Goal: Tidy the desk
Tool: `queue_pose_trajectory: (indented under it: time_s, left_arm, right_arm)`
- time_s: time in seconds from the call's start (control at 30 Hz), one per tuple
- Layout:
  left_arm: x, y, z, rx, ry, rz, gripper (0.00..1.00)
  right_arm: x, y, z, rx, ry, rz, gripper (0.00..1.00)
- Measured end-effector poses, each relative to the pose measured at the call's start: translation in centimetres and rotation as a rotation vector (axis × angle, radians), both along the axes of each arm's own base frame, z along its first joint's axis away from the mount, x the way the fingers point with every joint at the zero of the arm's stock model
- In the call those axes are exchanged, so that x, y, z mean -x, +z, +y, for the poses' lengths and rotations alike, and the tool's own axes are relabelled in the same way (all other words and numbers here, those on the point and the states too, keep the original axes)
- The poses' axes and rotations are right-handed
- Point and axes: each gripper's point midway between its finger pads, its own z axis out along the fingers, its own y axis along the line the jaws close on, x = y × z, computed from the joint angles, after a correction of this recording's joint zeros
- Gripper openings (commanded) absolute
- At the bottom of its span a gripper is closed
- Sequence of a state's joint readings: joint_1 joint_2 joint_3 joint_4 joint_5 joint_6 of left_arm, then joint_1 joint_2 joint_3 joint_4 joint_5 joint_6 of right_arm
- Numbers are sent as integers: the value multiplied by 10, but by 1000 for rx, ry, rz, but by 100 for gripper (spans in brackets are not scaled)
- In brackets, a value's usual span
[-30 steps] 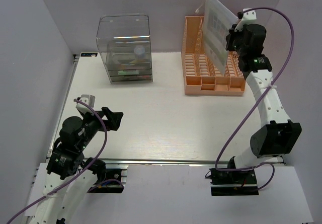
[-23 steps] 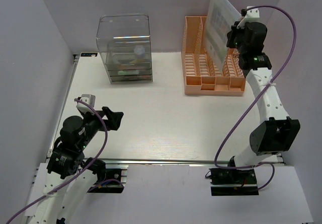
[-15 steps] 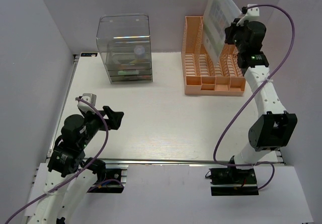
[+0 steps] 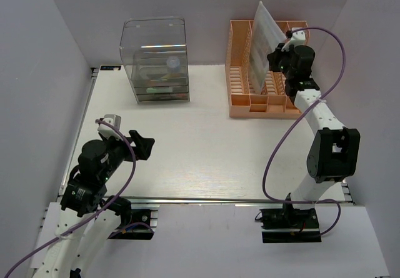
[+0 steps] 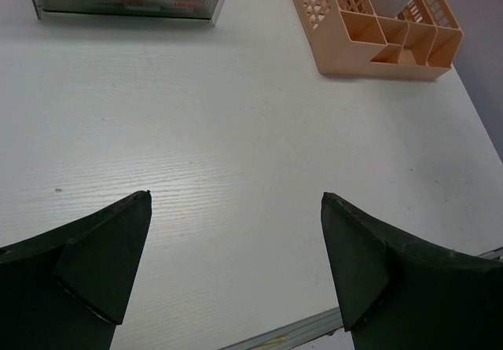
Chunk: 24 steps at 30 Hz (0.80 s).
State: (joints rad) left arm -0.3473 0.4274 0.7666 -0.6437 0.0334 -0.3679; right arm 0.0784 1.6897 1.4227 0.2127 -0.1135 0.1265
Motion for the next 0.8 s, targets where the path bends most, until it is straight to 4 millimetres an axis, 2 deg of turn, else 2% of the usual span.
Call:
queue_pose_trajectory:
  time_s: [0.1,0.3,0.33,0.43,0.47,0.5,0.53,0.67,0.73,0.8]
  left_arm:
    - [-1,-2,0,-3,0,8,98]
    - [-1,-5,-1,-8,0,22,98]
    - [-1,-5,-1,-8,0,22,98]
    - [-1,-5,-1,-8,-1,23,98]
    - [-1,-5,-1,-8,-4,24,98]
    - [-2,-6,-2,-8,-8,28,98]
    - [-2,-7,-3,-9,-11,32,98]
    - [-5,-12,-8,-15,-30,61,98]
    - [-8,-12,-10,-18,-39,67,98]
    - [-10,-8,-12,-21,-50,59,98]
  right_arm:
    - [0,-6,1,19,12,-8,0]
    - [-1,0,2,47,44,-57,0]
    - [0,-1,1,50,44,-63,22]
    - [8,-16,0,58,52,-41,72]
    - [9,-19,-1,66,55,-31,79]
    - [9,-19,-1,72,59,-30,81]
    - [10,-20,-2,80,63,-26,88]
    - [22,-12,-6,108,66,-23,89]
    - [36,-1,-10,124,64,-16,89]
    - [59,15,-9,140,96,-14,89]
